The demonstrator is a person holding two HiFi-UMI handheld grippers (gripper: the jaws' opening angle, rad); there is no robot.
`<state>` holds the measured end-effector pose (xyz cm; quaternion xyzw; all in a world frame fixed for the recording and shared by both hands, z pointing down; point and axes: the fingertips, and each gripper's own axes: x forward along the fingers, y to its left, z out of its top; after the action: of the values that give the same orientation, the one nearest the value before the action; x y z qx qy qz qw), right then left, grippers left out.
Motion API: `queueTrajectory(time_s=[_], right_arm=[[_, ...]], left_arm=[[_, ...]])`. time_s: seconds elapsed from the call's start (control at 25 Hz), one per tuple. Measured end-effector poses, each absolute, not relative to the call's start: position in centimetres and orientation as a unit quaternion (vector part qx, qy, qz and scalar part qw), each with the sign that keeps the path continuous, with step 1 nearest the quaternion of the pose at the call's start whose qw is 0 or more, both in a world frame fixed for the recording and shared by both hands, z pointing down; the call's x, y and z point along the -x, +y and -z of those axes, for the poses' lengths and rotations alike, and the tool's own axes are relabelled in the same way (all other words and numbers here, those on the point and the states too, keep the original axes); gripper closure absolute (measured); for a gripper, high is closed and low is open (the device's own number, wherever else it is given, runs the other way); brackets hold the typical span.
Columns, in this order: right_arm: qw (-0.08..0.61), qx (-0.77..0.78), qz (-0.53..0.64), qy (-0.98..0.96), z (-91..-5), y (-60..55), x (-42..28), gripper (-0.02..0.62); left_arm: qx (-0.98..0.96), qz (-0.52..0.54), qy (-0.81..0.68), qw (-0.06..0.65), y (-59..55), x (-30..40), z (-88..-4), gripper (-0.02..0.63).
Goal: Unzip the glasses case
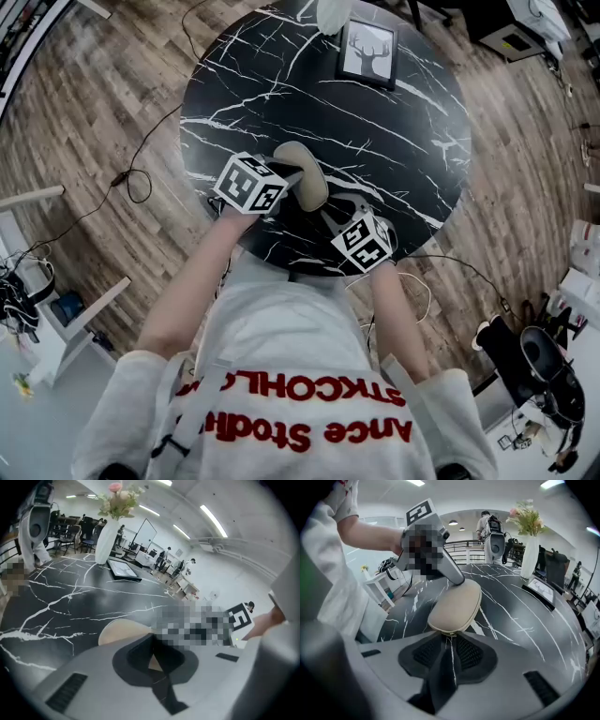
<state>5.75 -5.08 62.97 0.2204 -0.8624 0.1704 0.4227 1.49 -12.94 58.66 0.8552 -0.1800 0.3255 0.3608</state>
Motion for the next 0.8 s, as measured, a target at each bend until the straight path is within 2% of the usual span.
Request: queueTrajectory(time_s=[0.32, 0.4, 0.48, 0.6, 0.8], right_arm=[[0.422, -0.228, -0.175, -0.860, -63.4, -4.9, -5.9, 0.529], [0.431, -0.209, -0.169, -0.861, -63.9, -3.6, -5.0, 0.559], [0.431, -0.195, -0.154, -0.867, -64.3, -2.1, -3.1, 0.563], [0.402, -0.251, -0.188, -0.860, -64.2, -1.8, -2.1, 0.561], [0.377, -0.348, -0.225, -0.828, -63.7, -4.0, -5.5, 0.560]], left_arm=[[-0.853, -0.312, -0.195, 0.371, -13.1, -1.5, -58.9, 0.600], [-0.852, -0.313, -0.199, 0.369, -13.1, -1.5, -58.9, 0.600], [-0.852, -0.314, -0.199, 0.369, -13.1, -1.4, -58.9, 0.600], [-0.852, -0.311, -0.195, 0.372, -13.1, -1.5, -58.9, 0.600], [-0.853, -0.307, -0.201, 0.371, -13.1, -1.3, -58.8, 0.600]])
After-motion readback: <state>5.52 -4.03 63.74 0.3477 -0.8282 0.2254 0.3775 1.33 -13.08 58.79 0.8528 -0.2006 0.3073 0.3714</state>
